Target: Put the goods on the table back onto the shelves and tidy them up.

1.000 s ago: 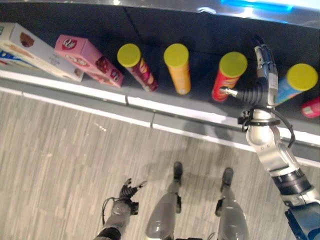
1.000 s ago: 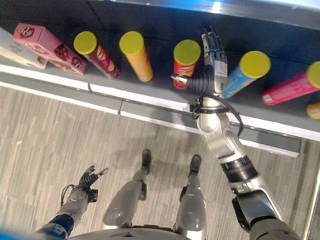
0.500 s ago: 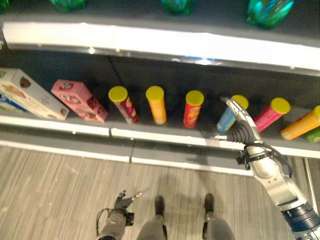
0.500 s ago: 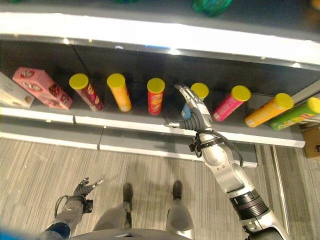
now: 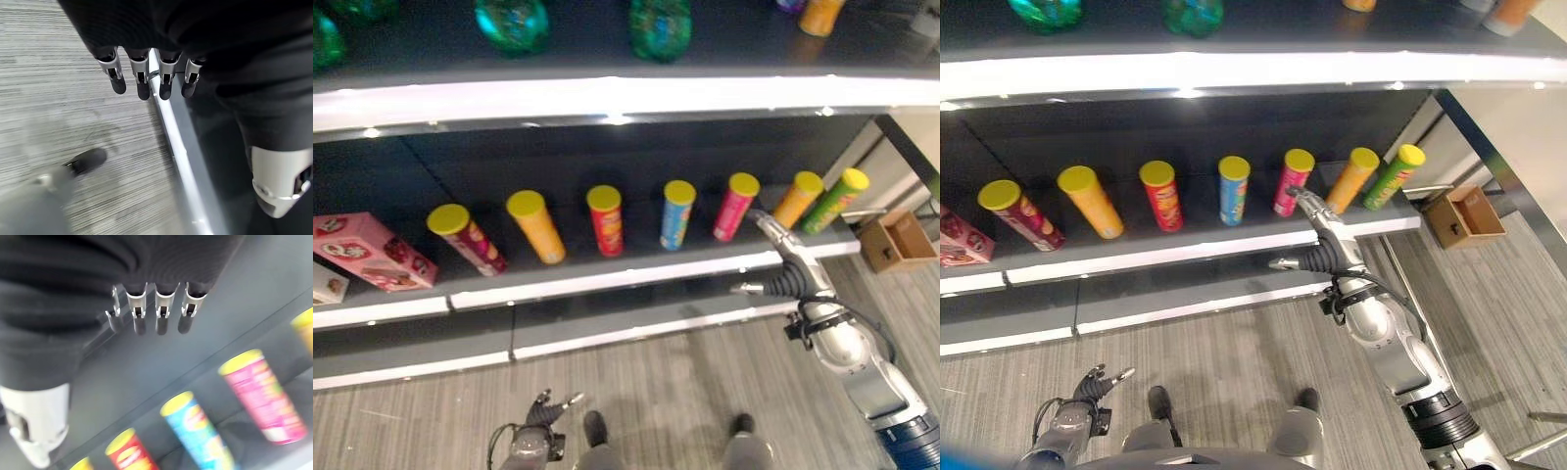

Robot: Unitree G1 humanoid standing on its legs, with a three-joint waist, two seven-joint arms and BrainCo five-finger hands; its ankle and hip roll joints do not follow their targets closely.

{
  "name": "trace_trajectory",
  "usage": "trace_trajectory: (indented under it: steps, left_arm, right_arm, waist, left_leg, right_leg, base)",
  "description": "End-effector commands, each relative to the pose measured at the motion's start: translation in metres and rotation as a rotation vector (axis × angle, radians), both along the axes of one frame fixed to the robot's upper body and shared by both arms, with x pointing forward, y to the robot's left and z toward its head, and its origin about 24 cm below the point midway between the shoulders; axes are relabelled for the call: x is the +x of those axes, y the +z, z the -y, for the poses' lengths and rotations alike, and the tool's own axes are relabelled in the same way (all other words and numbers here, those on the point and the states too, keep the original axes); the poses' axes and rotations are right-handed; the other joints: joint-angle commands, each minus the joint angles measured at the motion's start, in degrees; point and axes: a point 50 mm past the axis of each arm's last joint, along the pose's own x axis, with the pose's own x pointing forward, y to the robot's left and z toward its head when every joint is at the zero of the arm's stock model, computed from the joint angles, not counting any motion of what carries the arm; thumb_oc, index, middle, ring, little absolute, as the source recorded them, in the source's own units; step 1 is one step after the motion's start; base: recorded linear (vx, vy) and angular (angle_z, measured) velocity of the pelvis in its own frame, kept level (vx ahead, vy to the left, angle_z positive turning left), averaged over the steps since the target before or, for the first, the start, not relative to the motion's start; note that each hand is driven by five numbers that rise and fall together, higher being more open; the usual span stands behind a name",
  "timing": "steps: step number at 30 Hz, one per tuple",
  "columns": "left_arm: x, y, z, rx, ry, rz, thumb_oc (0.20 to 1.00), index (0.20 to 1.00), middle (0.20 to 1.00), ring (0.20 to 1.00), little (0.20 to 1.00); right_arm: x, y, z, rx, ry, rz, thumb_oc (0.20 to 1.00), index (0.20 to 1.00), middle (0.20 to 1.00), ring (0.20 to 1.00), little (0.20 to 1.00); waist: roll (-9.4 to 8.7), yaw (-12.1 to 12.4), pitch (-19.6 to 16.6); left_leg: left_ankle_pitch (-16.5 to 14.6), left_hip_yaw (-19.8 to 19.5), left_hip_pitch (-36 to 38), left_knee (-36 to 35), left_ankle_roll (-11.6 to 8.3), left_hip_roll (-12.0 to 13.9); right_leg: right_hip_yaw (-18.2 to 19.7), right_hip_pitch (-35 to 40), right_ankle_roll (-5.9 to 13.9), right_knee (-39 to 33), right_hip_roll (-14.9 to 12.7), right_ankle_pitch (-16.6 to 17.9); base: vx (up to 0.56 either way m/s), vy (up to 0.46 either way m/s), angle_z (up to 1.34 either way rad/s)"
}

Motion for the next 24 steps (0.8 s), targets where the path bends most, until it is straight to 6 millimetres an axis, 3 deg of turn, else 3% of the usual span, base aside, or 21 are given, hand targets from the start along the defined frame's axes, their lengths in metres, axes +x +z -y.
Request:
trace_trajectory:
  steps: [1,4,5,6,7,9,10,11,13,14,16,18,21,24]
  left_arm:
    - [0.008,0.008,-0.014,0.049,-0.001,0.027,1.0,1.0,1.0,1.0,1.0]
    - [0.011,0.01,-0.014,0.039,0.026,0.052,1.0,1.0,1.0,1.0,1.0]
    - [0.011,0.01,-0.014,0.038,0.024,0.051,1.0,1.0,1.0,1.0,1.0]
    - [0.012,0.01,-0.013,0.029,0.035,0.054,1.0,1.0,1.0,1.0,1.0]
    - [0.01,0.006,-0.007,0.005,0.043,0.052,1.0,1.0,1.0,1.0,1.0]
    - [0.011,0.007,-0.003,-0.024,0.053,0.072,1.0,1.0,1.0,1.0,1.0]
    - [0.011,0.006,-0.002,-0.025,0.051,0.072,1.0,1.0,1.0,1.0,1.0]
    - [0.01,0.006,0.003,-0.048,0.048,0.079,1.0,1.0,1.0,1.0,1.0]
    - [0.011,0.006,0.006,-0.066,0.053,0.089,1.0,1.0,1.0,1.0,1.0]
    - [0.011,0.005,0.007,-0.073,0.06,0.09,1.0,1.0,1.0,1.0,1.0]
    - [0.012,0.005,0.011,-0.099,0.058,0.1,1.0,1.0,1.0,1.0,1.0]
    - [0.014,0.003,0.019,-0.12,0.03,0.099,1.0,1.0,1.0,1.0,1.0]
    - [0.015,0.003,0.022,-0.118,-0.007,0.091,1.0,1.0,1.0,1.0,1.0]
    - [0.013,0.002,0.024,-0.123,-0.017,0.082,1.0,1.0,1.0,1.0,1.0]
  right_arm:
    - [-0.002,0.031,0.025,0.0,-0.108,0.156,1.0,1.0,1.0,1.0,1.0]
    - [-0.007,0.035,0.048,-0.037,-0.21,0.181,1.0,1.0,1.0,1.0,1.0]
    - [-0.008,0.035,0.049,-0.038,-0.211,0.181,1.0,1.0,1.0,1.0,1.0]
    - [-0.01,0.036,0.052,-0.036,-0.224,0.188,1.0,1.0,1.0,1.0,1.0]
    - [-0.018,0.039,0.066,-0.05,-0.282,0.206,1.0,1.0,1.0,1.0,1.0]
    - [-0.024,0.043,0.078,-0.066,-0.329,0.227,1.0,1.0,1.0,1.0,1.0]
    - [-0.025,0.043,0.079,-0.067,-0.331,0.227,1.0,1.0,1.0,1.0,1.0]
    - [-0.031,0.049,0.092,-0.077,-0.383,0.254,1.0,1.0,1.0,1.0,1.0]
    - [-0.035,0.051,0.099,-0.078,-0.416,0.261,1.0,1.0,1.0,1.0,1.0]
    - [-0.034,0.052,0.098,-0.066,-0.41,0.262,1.0,1.0,1.0,1.0,1.0]
    - [-0.033,0.054,0.101,-0.078,-0.416,0.263,1.0,1.0,1.0,1.0,1.0]
    - [-0.032,0.055,0.109,-0.066,-0.451,0.262,1.0,1.0,1.0,1.0,1.0]
    - [-0.03,0.058,0.114,-0.047,-0.481,0.281,1.0,1.0,1.0,1.0,1.0]
    - [-0.03,0.057,0.119,-0.026,-0.517,0.29,1.0,1.0,1.0,1.0,1.0]
  waist:
    - [-1.13,-0.77,-1.93]
    - [-1.24,-1.04,-2.64]
    - [-1.04,-0.94,-2.61]
    - [-0.83,-1.11,-2.73]
    - [0.11,-1.82,-2.66]
    - [0.99,-2.48,-2.45]
    - [1.35,-2.51,-2.38]
    - [1.96,-3.08,-1.68]
    - [2.07,-3.49,-0.87]
    - [1.49,-3.2,-0.55]
    - [0.43,-2.34,-0.26]
    - [0.54,-2.41,-0.6]
    - [1.13,-1.71,-0.78]
    - [2.03,-1.33,-0.91]
  left_leg:
    - [-7.56,-1.95,-1.66,5.32,-0.43,-0.24]
    - [-5.7,-0.63,-1.0,5.21,-2.98,3.16]
    - [-5.65,-0.65,-0.89,5.13,-3.13,3.38]
    - [-4.96,-0.59,-0.48,4.71,-3.4,4.34]
    - [-2.13,-0.98,0.73,3.24,-4.8,7.07]
    - [2.01,-1.13,0.36,3.29,-5.71,9.65]
    - [2.21,-1.41,0.35,3.19,-5.92,10.05]
    - [7.52,-1.19,0.43,5.01,-6.47,12.61]
    - [9.18,-0.79,-0.2,7.79,-5.92,13.39]
    - [6.45,-2.9,-0.73,9.76,-4.32,11.17]
    - [-2.51,-10.87,-2.0,12.29,-1.28,3.56]
    - [-7.17,-13.53,-2.91,12.57,0.48,-3.77]
    - [-7.53,-14.9,-5.37,10.45,1.61,-10.67]
    - [-6.9,-16.25,-5.28,7.24,2.25,-13.75]
  right_leg:
    - [2.17,-0.89,2.05,-1.78,1.02,1.91]
    - [1.76,-0.06,2.05,-3.21,3.91,-4.19]
    - [1.77,-0.08,2.05,-3.0,4.12,-4.39]
    - [1.32,-0.09,2.04,-3.04,4.98,-7.67]
    - [1.22,1.31,0.37,-3.01,8.3,-12.39]
    - [1.01,2.08,-1.36,-3.17,11.64,-14.72]
    - [0.8,2.21,-1.58,-3.16,12.07,-14.79]
    - [0.47,4.52,-3.36,-4.19,15.42,-16.37]
    - [0.53,6.18,-4.78,-5.83,17.73,-16.85]
    - [1.48,5.53,-5.27,-5.98,18.01,-16.46]
    - [3.23,5.88,-5.83,-6.92,18.06,-15.89]
    - [4.11,6.25,-6.24,-7.66,18.87,-15.21]
    - [5.53,5.63,-6.11,-7.73,19.69,-14.61]
    - [6.24,5.34,-6.14,-6.58,20.87,-15.17]
  base:
    - [-0.09,-0.496,-0.33]
    - [-0.03,-0.359,-0.53]
    - [-0.02,-0.309,-0.49]
    - [0.01,-0.384,-0.38]
    - [0.0,-0.486,-0.39]
    - [-0.02,-0.402,-0.26]
    - [-0.01,-0.408,-0.03]
    - [0.0,-0.391,0.06]
    - [-0.02,-0.412,0.19]
    - [-0.03,-0.286,0.1]
    - [0.01,-0.234,-0.44]
    - [0.14,-0.168,-0.86]
    - [0.12,-0.008,-0.38]
    - [0.14,0.052,-0.47]
